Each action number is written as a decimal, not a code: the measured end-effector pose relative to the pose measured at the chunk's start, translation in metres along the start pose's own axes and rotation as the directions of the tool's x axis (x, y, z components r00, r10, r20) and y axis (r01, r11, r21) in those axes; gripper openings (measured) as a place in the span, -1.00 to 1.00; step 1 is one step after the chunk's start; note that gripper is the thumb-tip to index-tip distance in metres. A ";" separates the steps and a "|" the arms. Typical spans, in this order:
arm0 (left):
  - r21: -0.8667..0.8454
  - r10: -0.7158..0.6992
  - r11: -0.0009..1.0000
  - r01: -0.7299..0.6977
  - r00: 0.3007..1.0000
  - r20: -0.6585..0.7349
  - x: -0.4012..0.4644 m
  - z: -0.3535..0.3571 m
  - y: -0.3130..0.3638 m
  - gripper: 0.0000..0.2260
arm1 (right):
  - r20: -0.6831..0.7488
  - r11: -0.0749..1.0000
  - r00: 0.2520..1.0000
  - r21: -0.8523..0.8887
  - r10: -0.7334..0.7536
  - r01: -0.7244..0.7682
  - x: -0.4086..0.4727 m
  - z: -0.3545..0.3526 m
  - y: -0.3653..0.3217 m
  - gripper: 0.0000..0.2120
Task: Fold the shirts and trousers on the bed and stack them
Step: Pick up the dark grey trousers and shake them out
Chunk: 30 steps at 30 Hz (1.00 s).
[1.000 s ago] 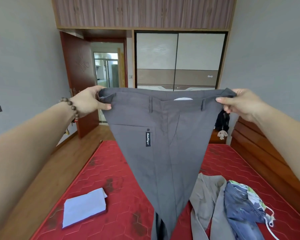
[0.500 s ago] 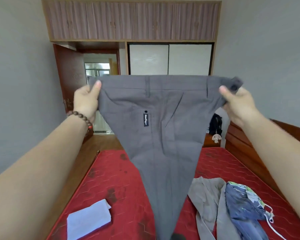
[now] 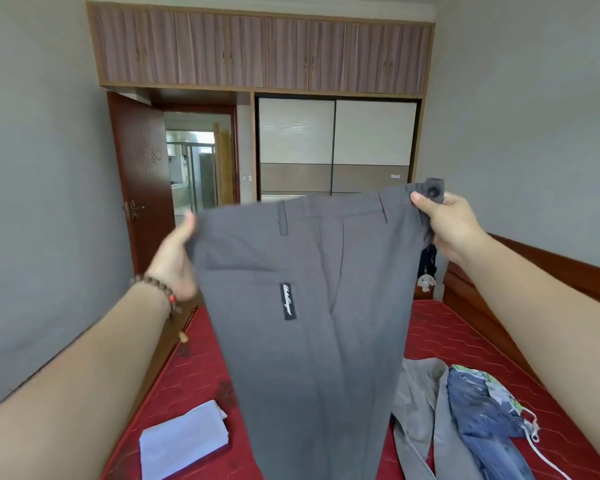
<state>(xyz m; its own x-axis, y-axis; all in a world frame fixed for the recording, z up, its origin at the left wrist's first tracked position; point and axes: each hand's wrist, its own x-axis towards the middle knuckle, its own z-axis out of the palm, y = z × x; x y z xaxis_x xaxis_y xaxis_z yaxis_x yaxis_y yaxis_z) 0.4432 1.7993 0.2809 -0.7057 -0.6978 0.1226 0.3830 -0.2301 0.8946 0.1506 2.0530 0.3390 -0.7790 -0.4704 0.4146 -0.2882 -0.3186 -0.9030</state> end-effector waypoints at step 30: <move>0.823 0.722 0.523 -0.222 0.628 -0.290 -0.019 -0.034 -0.002 -0.66 | 0.344 0.983 0.923 -0.010 0.175 -0.182 -0.041 -0.004 0.026 -0.32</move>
<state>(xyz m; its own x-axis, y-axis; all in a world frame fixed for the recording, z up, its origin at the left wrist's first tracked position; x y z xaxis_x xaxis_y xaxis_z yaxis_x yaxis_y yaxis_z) 0.4757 1.7899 0.2622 0.0069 -0.8010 0.5986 -0.1334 0.5926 0.7944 0.1729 2.0679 0.2978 -0.5778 -0.7725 0.2634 -0.1471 -0.2189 -0.9646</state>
